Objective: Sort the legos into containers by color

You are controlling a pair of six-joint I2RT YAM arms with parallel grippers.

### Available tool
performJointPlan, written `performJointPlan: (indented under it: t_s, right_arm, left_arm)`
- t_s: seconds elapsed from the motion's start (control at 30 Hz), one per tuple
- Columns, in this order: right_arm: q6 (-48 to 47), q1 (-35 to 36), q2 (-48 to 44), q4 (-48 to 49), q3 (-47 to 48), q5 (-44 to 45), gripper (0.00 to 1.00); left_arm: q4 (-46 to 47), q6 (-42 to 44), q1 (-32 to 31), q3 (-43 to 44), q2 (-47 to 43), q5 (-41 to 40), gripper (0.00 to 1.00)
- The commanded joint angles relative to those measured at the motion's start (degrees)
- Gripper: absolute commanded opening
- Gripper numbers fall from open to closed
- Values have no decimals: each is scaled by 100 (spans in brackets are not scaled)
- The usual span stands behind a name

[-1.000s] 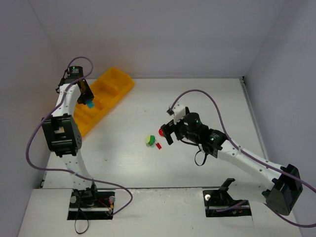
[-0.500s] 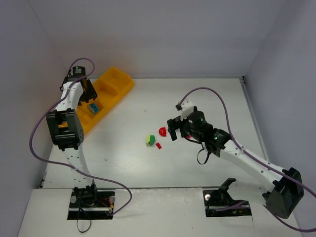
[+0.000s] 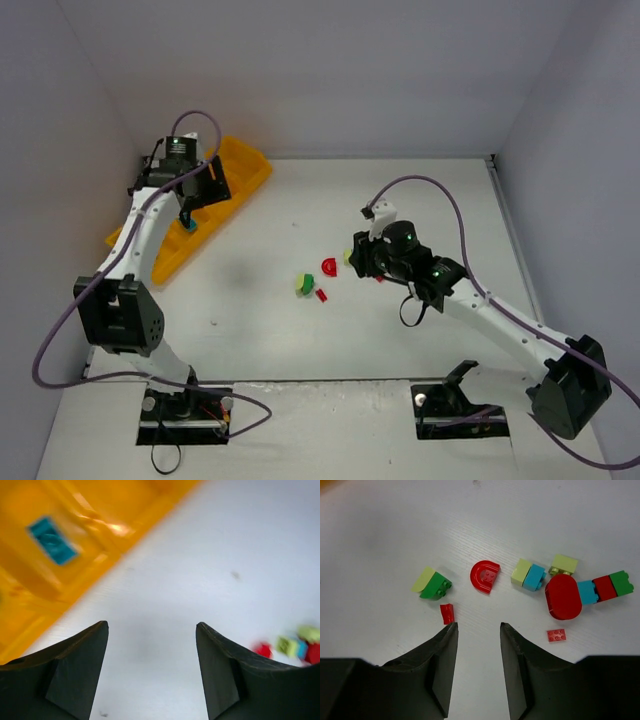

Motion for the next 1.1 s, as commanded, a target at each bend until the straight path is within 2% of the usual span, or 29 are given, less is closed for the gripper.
performJointPlan:
  t_s: [0.0,0.17,0.37,0.57,0.8,1.07]
  right_arm:
    - [410,3,183,370,74,-222,36]
    - [639,12,446,572,39,-521,44]
    - [789,21,596,748,-13,-723,47]
    - [859,21,684,818,-66,-802,47]
    - [956,21,649,845,-119,-891,47]
    - [1044,21,675,845,-180,-811,47]
  left_arm:
    - [377,187,-588,-515,-771,973,64]
    - [754,258,-1326,-1684,-1237,1993,64]
    - [1133,267,-1968,-2379,-1115,2249,64]
    - [1432,311,-2514,-2520,-641,1924,63]
    - [1546,75,-2523,-2283,-157,1951,62]
    - [1476,-348,-2523,-2151,10,1844,62]
